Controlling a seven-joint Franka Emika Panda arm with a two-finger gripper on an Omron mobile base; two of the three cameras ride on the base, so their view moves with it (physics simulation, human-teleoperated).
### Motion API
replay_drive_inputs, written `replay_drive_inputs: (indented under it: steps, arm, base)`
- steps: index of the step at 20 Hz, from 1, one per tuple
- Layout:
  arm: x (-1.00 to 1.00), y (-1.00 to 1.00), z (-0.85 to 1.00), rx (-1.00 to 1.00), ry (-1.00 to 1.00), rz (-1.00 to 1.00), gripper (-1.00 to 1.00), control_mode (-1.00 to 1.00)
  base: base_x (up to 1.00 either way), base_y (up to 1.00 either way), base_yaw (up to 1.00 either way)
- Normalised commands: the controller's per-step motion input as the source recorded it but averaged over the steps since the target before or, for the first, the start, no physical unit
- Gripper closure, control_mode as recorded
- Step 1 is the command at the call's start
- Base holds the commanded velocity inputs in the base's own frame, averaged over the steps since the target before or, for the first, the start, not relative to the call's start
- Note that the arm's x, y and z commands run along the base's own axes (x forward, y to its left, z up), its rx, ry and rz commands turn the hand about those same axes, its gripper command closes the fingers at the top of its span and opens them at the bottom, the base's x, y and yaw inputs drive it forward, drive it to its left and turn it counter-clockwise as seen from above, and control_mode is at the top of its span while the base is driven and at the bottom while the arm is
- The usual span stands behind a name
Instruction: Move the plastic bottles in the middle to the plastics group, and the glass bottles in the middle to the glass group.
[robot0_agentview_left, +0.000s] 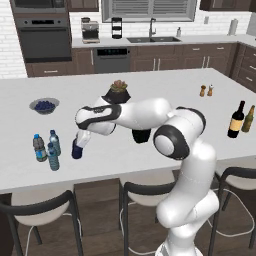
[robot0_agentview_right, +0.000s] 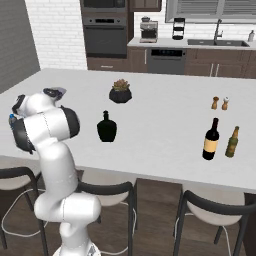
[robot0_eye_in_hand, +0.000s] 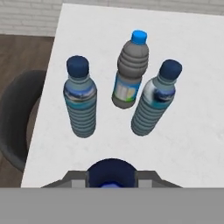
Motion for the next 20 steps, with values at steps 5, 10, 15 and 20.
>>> replay_drive_inputs:
  steps: [5,10,15,20]
  arm:
    - [0.29,0.19,0.00,0.00,0.00,0.00,1.00,-1.00]
    - [0.41,0.03,0.00,0.00,0.07,0.00,1.00,-1.00]
    - [0.31,0.13,0.00,0.00,0.14,0.00,1.00,-1.00]
    - [0.13,0.20,-0.02,-0.02,0.11,0.00,1.00,-1.00]
  base:
    - [0.00,0.00,0.00]
    - [0.00,0.00,0.00]
    - [0.00,0.00,0.00]
    - [0.00,0.00,0.00]
